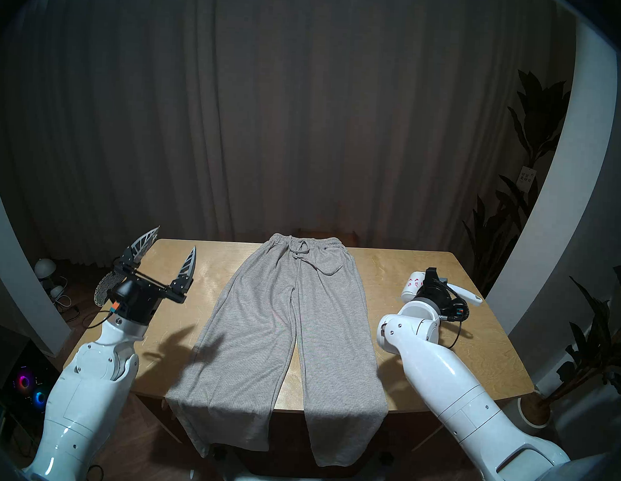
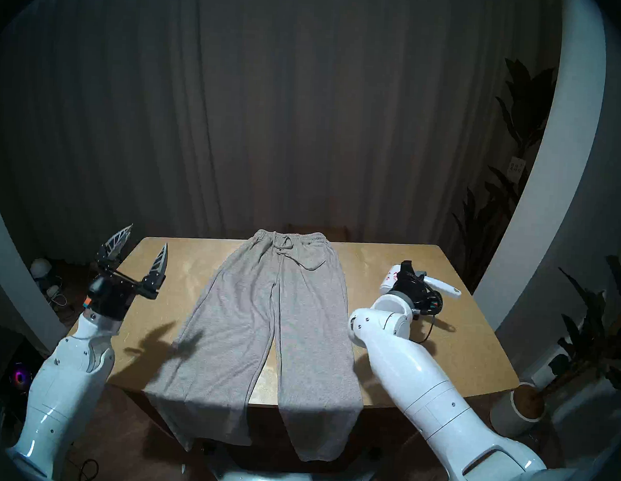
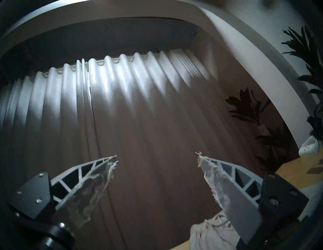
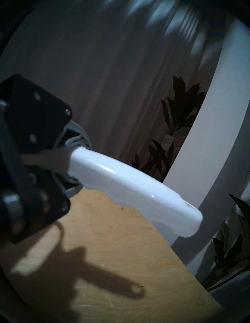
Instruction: Remove lint and debris from pants with a lint roller
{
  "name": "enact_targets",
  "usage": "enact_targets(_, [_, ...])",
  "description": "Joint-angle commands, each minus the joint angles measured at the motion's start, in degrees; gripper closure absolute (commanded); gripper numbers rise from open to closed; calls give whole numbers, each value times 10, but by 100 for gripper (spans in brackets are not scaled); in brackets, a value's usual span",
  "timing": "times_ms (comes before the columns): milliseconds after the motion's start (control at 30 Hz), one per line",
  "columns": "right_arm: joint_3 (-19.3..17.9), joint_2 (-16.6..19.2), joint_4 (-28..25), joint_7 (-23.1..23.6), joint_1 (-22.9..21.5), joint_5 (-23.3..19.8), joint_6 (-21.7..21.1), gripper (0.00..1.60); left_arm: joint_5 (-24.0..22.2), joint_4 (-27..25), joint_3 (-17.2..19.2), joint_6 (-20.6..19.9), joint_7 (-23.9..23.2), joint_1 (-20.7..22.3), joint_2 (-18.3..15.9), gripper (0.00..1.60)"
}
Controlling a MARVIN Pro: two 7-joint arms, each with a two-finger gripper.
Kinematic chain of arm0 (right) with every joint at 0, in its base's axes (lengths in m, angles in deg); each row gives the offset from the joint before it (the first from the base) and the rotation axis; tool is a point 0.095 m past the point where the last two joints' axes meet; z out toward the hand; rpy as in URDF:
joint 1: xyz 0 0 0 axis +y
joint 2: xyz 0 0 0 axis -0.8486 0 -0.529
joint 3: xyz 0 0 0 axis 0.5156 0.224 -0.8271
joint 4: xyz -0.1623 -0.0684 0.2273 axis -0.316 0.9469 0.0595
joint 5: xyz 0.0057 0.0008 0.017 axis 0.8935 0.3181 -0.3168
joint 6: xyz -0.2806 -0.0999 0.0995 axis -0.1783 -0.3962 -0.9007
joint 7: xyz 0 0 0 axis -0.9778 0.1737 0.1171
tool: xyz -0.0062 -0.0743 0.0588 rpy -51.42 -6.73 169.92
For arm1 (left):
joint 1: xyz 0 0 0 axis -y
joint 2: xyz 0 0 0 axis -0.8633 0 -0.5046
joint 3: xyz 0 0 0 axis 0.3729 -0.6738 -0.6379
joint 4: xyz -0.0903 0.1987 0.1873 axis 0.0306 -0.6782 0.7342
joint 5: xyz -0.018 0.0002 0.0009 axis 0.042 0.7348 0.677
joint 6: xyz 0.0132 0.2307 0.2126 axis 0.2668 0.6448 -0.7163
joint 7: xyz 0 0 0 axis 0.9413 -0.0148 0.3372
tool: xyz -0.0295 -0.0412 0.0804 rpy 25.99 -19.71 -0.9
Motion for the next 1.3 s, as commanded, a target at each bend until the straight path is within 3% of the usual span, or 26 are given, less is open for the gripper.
enact_targets(0, [-21, 20, 10, -1, -42, -24, -36, 160, -2, -48, -17, -55, 15, 52, 8, 0])
enact_targets(33, [-24, 22, 17, -3, -50, -36, -51, 160, -4, -54, -22, -81, 21, 57, 10, 0])
enact_targets(667, [-13, 21, 55, 20, -103, -153, -229, 160, -10, -50, -8, -316, 96, 70, -1, 0])
enact_targets(1033, [-41, 52, 67, 41, -116, -241, -345, 160, -15, -56, -15, -439, 144, 78, 5, 0])
enact_targets(1267, [-63, 65, 73, 55, -104, -318, -426, 160, -17, -59, -19, -530, 185, 88, 9, 0])
